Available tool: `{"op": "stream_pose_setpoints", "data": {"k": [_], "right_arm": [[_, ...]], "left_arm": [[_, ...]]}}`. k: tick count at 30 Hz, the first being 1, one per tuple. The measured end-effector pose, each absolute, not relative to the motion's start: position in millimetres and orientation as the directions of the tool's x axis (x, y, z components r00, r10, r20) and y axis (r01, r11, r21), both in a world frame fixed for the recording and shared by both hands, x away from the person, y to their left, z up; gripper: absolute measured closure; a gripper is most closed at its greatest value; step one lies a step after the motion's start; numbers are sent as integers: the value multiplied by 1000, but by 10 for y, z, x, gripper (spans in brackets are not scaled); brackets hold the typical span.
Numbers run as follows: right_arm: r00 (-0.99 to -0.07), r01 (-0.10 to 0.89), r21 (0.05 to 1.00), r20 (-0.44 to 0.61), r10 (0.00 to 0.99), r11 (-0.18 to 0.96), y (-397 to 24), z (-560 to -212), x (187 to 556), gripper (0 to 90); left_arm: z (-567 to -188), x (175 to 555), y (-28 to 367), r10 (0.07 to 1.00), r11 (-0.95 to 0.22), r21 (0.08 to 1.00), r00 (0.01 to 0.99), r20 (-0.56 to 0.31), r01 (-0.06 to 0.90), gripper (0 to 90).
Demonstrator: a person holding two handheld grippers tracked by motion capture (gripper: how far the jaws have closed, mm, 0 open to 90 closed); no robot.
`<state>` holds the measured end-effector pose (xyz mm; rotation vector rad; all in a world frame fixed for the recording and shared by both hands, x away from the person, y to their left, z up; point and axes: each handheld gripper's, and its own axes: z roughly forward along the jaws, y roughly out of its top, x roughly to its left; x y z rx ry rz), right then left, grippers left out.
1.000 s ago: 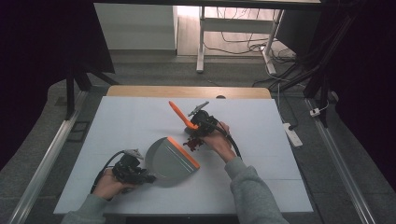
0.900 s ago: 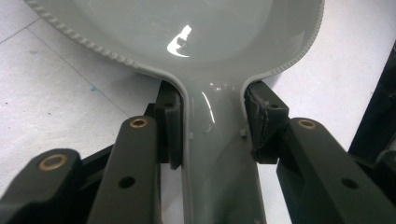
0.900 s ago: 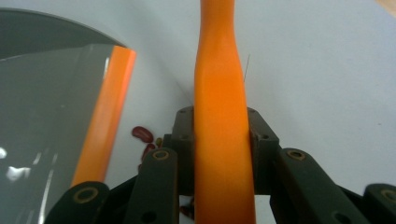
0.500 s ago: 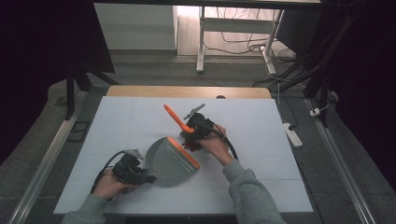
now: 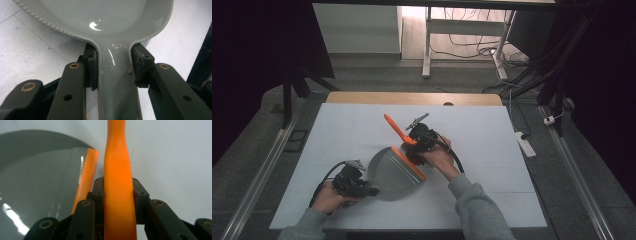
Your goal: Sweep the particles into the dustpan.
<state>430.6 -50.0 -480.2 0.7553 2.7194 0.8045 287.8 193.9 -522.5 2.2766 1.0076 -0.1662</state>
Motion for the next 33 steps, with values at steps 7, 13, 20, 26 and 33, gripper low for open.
{"op": "stream_pose_setpoints", "data": {"k": [7,13,20,26,33], "right_arm": [[-854,405,561,-50,518,722,-416,-4812,4214,707],[-854,413,569,-29,519,712,-394,-4813,4182,707],[-867,398,591,-7,498,702,-349,-4800,4108,707],[-891,372,603,19,454,705,-271,-4764,4035,707],[-902,345,637,21,432,689,-259,-4692,3981,707]], "left_arm": [[-5225,2877,1937,623,-504,501,698,-353,704,615],[-5226,2877,1938,623,-507,500,699,-351,702,615],[-5227,2877,1936,623,-507,500,699,-350,702,615],[-5227,2878,1936,623,-508,500,700,-349,701,616],[-5227,2877,1936,624,-508,500,700,-347,701,616]]}}
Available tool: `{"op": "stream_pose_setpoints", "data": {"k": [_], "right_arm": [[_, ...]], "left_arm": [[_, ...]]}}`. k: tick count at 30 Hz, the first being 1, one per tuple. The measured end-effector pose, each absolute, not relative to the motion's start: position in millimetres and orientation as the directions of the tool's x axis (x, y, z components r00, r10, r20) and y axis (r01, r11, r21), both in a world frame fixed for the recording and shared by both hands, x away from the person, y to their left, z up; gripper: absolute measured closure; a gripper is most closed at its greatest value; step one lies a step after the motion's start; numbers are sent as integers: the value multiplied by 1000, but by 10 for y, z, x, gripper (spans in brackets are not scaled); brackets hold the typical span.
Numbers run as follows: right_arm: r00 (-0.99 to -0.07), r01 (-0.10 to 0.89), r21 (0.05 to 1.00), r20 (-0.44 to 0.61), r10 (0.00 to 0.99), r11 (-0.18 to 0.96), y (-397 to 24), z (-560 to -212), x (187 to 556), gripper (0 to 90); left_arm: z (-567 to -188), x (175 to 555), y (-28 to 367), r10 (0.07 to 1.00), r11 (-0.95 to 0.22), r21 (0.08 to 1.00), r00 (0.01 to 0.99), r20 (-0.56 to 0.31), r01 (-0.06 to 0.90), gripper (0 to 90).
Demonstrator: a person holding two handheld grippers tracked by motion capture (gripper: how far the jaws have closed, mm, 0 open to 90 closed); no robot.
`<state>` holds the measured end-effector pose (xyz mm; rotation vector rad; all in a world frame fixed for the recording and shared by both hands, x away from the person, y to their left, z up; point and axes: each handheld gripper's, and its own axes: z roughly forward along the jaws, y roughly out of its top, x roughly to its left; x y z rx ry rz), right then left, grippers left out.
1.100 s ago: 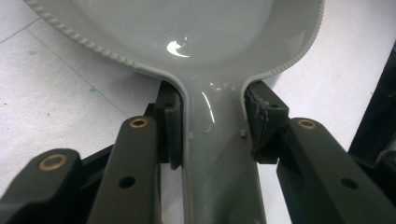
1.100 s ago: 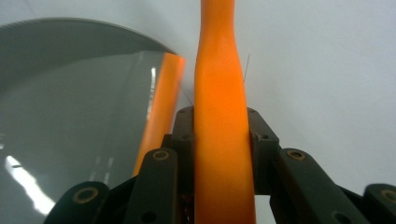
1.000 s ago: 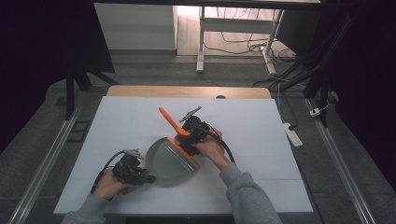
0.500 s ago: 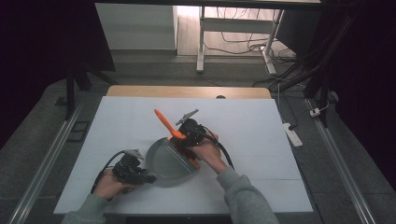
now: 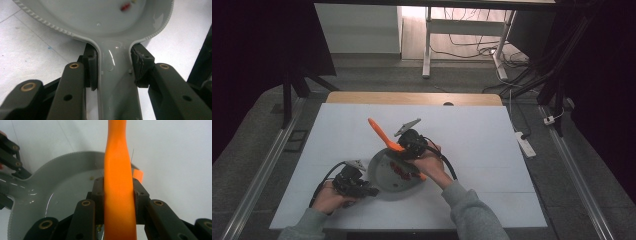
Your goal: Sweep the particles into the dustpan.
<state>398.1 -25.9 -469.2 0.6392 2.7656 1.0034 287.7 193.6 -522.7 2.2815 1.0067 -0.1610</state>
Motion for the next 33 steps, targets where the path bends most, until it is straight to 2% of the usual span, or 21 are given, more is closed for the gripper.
{"op": "stream_pose_setpoints", "data": {"k": [9,18,33], "right_arm": [[-867,367,670,-6,499,646,-488,-4552,4098,707],[-837,402,652,-22,546,643,-666,-4593,4201,707],[-805,432,619,-62,590,656,-631,-4752,4413,707]], "left_arm": [[-5226,2877,1936,624,-509,500,701,-347,700,616],[-5228,2875,1931,624,-510,500,701,-346,700,615],[-5232,2873,1924,623,-510,500,701,-346,700,615]]}}
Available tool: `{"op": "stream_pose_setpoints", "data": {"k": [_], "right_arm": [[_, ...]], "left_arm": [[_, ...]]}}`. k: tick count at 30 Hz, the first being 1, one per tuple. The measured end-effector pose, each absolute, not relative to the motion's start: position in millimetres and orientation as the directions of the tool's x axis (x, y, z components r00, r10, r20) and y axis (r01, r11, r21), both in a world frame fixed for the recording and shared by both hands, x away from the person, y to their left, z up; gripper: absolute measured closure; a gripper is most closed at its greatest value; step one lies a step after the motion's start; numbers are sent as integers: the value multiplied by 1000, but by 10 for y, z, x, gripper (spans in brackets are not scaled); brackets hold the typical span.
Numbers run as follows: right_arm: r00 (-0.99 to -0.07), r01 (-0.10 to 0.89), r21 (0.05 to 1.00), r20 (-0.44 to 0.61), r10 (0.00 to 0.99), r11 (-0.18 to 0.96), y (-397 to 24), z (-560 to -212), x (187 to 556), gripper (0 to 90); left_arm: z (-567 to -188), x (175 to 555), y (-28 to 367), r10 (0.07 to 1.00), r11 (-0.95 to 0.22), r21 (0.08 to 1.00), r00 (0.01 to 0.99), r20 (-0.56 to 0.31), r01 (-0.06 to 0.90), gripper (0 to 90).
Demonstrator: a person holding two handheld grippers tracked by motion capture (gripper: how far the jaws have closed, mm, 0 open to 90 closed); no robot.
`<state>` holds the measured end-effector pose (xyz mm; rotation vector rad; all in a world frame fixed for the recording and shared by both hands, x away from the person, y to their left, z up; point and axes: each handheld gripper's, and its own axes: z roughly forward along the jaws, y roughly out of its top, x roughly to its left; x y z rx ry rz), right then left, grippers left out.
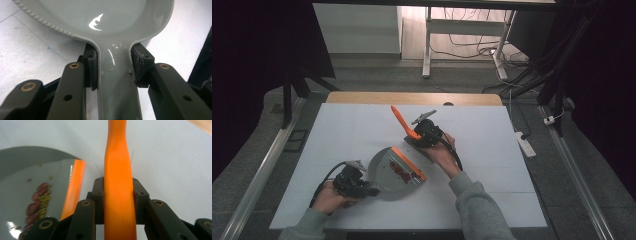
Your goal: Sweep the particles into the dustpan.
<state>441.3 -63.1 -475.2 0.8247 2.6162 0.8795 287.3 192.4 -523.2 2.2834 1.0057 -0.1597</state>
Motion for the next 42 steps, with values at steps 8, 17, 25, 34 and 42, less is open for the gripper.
{"op": "stream_pose_setpoints", "data": {"k": [8,17,25,34,42], "right_arm": [[-822,423,572,-82,563,702,-421,-4820,4454,707],[-873,369,569,-59,484,735,-274,-4825,4231,706],[-911,331,644,27,412,689,-254,-4648,4061,706],[-875,344,677,-20,484,650,-542,-4472,4079,707],[-843,370,675,-45,537,638,-813,-4496,4058,706]], "left_arm": [[-5234,2876,1924,623,-510,500,702,-346,700,616],[-5239,2878,1921,624,-514,498,702,-343,699,616],[-5240,2878,1919,624,-514,498,703,-342,698,616],[-5237,2875,1919,623,-514,499,704,-341,698,616],[-5238,2873,1915,625,-512,499,702,-342,699,616]]}}
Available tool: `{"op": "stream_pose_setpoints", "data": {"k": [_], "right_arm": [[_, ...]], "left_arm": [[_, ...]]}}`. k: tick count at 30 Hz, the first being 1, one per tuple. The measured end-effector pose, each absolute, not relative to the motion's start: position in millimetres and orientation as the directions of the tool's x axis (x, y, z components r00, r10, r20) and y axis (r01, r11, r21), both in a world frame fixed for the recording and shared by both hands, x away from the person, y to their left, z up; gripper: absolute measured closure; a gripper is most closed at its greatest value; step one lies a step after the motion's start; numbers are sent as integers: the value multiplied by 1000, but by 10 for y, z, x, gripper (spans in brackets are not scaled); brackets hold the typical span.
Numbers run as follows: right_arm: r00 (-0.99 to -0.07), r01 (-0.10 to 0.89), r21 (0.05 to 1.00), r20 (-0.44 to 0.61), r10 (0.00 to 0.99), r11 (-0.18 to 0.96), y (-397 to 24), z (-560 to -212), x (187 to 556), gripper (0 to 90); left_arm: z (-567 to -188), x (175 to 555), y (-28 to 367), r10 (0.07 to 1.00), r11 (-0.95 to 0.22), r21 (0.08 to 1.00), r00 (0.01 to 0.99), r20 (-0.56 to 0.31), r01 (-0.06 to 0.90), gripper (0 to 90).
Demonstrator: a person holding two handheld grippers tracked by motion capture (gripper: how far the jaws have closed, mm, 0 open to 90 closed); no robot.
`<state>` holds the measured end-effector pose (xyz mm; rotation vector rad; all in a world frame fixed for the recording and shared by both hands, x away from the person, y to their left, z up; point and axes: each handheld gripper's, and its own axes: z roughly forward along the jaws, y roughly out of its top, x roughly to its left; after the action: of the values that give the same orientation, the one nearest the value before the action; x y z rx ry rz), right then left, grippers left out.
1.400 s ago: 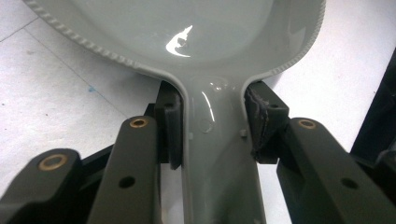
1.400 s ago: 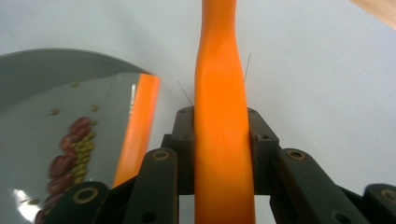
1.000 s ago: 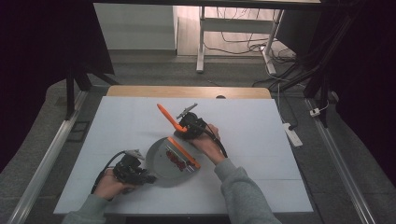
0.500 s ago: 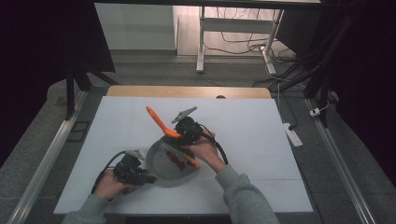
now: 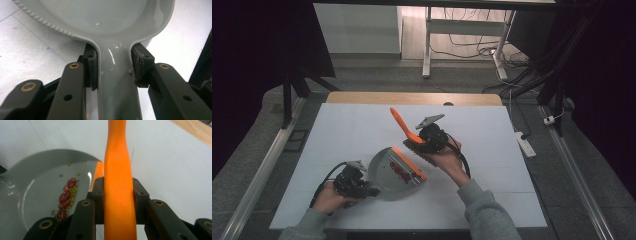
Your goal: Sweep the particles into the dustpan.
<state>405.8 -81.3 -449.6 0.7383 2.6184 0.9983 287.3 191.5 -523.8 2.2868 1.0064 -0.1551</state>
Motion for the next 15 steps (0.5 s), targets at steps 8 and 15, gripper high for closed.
{"op": "stream_pose_setpoints", "data": {"k": [8,15], "right_arm": [[-814,417,659,-36,580,626,-1007,-4626,4052,707],[-807,434,639,-37,589,635,-1058,-4700,4048,706]], "left_arm": [[-5238,2870,1909,625,-514,499,703,-339,698,616],[-5240,2869,1905,626,-514,499,702,-339,698,616]]}}
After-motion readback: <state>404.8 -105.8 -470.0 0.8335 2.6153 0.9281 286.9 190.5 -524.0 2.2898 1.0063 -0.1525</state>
